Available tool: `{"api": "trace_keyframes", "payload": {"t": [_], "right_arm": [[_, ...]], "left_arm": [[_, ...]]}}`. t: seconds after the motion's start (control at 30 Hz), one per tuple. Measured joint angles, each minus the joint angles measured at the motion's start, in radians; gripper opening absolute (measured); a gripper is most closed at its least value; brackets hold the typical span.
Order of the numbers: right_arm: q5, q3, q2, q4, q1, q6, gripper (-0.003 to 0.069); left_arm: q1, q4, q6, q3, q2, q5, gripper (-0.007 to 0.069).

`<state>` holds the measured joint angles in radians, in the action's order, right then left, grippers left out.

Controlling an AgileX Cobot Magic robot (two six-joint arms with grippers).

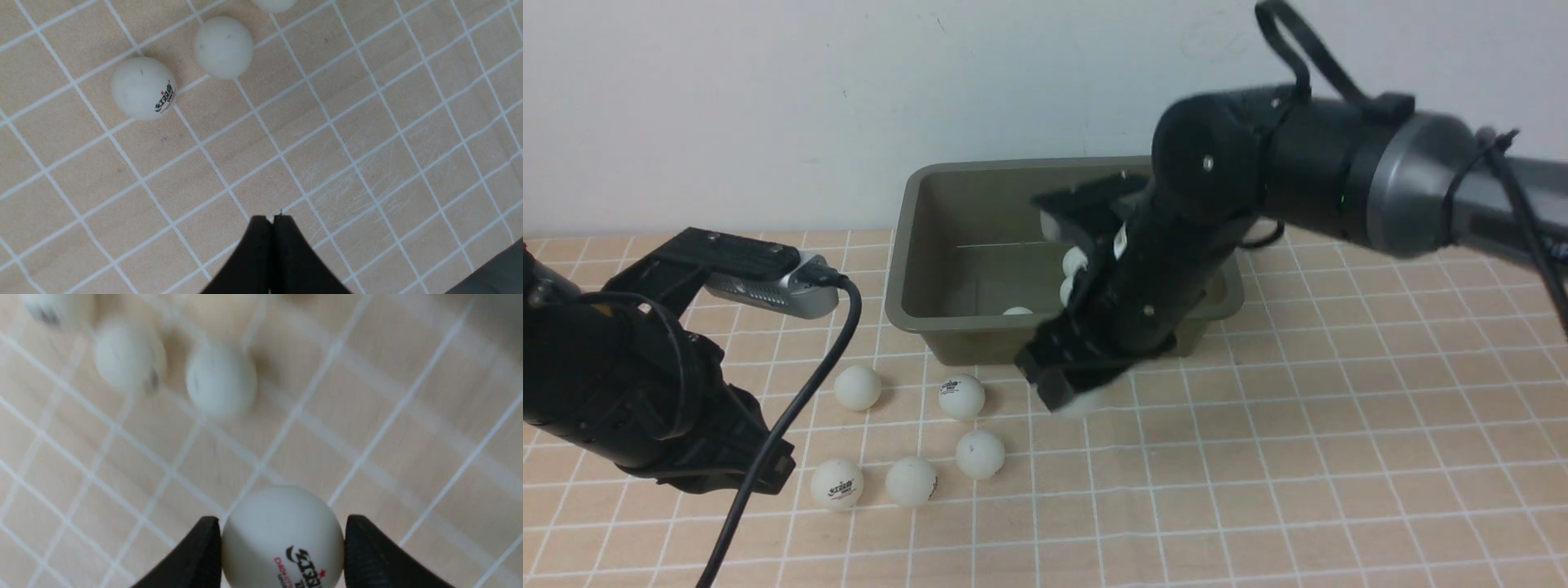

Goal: Put the table tennis balls into the box on the light coffee tablecloth.
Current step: 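Reach for and grasp a ping pong ball on the table, then release the ping pong ball into the bin and lift the gripper away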

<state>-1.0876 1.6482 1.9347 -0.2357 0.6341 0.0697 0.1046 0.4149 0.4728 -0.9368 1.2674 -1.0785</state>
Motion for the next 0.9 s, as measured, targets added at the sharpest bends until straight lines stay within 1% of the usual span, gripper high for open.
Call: {"api": "trace_keyframes", "payload": {"t": [0.13,0.17,0.27,0.4,0.53,0.73,0.9], "right_arm": [[0.057,0.140,0.002,0.100,-0.035,-0.026,0.0351],[0.060,0.150,0.002,0.104,-0.042,-0.028,0.0351],[0.099,0.226,0.044,0.142,-0.123,-0.053,0.0351],[0.097,0.284,0.147,0.156,-0.192,-0.054,0.0351],[0.064,0.336,0.236,0.156,-0.210,-0.054,0.0351],[0.002,0.433,0.354,0.153,-0.209,-0.042,0.0351],[-0.013,0.454,0.375,0.153,-0.209,-0.027,0.0391]], "left_arm": [[0.000,0.000,0.000,0.000,0.000,0.000,-0.0069],[0.000,0.000,0.000,0.000,0.000,0.000,-0.0069],[0.000,0.000,0.000,0.000,0.000,0.000,-0.0069],[0.000,0.000,0.000,0.000,0.000,0.000,-0.0069],[0.000,0.000,0.000,0.000,0.000,0.000,-0.0069],[0.000,0.000,0.000,0.000,0.000,0.000,-0.0069],[0.000,0.000,-0.009,0.000,0.000,0.003,-0.0069]]}}
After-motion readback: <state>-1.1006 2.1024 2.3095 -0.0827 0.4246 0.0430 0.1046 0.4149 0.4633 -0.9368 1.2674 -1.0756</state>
